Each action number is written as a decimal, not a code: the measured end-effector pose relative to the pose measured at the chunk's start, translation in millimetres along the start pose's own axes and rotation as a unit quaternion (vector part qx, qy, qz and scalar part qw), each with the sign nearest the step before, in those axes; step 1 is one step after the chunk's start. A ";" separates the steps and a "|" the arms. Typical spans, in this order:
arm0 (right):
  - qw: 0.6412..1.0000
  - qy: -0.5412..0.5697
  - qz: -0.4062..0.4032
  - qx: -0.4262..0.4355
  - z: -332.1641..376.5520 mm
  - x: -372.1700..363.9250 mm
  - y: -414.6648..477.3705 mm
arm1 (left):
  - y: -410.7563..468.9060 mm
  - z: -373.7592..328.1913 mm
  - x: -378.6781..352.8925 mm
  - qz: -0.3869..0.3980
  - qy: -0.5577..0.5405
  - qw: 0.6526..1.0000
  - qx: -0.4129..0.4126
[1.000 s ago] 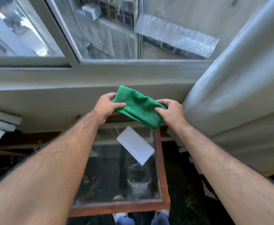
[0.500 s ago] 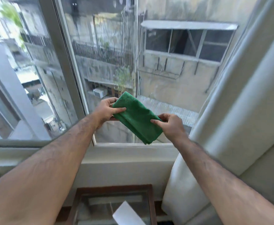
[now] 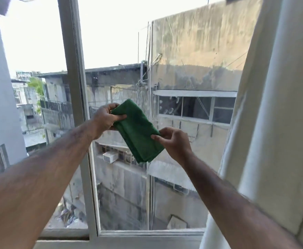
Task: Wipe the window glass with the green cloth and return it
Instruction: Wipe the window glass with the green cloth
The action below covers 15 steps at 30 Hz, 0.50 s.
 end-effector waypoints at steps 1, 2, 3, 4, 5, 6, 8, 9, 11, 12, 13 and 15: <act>1.000 -0.011 -0.002 0.023 9.2 8.3 8.8 | 6.5 -18.5 5.5 -0.006 0.017 1.000 -0.019; 0.998 -0.026 -0.013 0.051 18.8 19.3 17.6 | 14.3 -36.5 12.6 -0.016 0.035 0.999 -0.037; 0.995 -0.047 -0.033 0.083 26.0 31.8 25.2 | 20.1 -53.1 18.7 -0.026 0.063 0.996 -0.052; 0.988 -0.074 -0.065 0.118 32.2 46.2 32.9 | 25.8 -68.6 24.6 -0.033 0.097 0.993 -0.064; 0.978 -0.105 -0.103 0.146 34.9 60.9 41.0 | 30.9 -81.5 29.4 -0.031 0.136 0.988 -0.070; 0.966 -0.140 -0.141 0.167 34.3 74.9 49.6 | 35.7 -90.8 33.5 -0.023 0.175 0.982 -0.069; 0.939 -0.211 -0.201 0.183 25.8 101.0 69.9 | 43.1 -102.8 39.7 -0.012 0.249 0.966 -0.071; 0.929 -0.237 -0.219 0.182 20.0 112.3 80.8 | 46.8 -107.5 42.4 -0.018 0.286 0.955 -0.079; 0.912 -0.282 -0.233 0.186 9.9 129.3 100.7 | 55.0 -113.2 46.8 -0.043 0.350 0.931 -0.099; 0.902 -0.303 -0.237 0.195 6.9 135.6 108.5 | 58.6 -115.0 48.1 -0.059 0.372 0.920 -0.106; 0.895 -0.319 -0.237 0.202 3.6 140.1 115.4 | 61.6 -116.3 48.2 -0.076 0.387 0.912 -0.113; 0.887 -0.339 -0.236 0.208 -2.0 145.5 126.6 | 68.1 -118.4 48.6 -0.115 0.392 0.903 -0.131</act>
Point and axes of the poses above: each hand's wrist, its own y-axis towards the middle knuckle, its own x-axis out of the back of the hand, z = x × y, the point moved 7 cm from there along y, towards the middle knuckle
